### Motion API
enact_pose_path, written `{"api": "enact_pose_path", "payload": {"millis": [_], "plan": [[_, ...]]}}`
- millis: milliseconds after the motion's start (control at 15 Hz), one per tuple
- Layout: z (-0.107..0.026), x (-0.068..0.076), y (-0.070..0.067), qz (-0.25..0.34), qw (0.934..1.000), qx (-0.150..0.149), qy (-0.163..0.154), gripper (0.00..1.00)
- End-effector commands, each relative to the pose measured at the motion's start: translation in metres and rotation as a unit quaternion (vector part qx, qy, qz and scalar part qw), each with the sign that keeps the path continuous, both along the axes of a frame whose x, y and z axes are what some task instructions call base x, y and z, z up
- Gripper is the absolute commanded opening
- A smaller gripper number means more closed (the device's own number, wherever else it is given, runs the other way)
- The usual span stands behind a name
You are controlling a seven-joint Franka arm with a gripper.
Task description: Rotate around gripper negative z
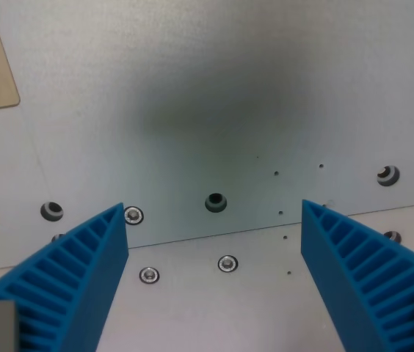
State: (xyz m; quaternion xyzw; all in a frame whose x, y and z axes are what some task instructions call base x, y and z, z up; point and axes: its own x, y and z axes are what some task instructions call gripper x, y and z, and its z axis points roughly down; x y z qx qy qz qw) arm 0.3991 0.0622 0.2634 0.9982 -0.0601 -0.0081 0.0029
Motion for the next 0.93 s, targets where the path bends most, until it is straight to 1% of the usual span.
{"api": "enact_pose_path", "payload": {"millis": [67,467,933], "plan": [[0.0021,0.0003,-0.0004,0.048,0.9989,0.001,-0.003,1.0],[0.0021,0.0003,-0.0004,0.083,0.9966,0.001,-0.002,1.0],[0.0021,0.0003,-0.0004,0.123,0.9924,0.002,-0.002,1.0]]}}
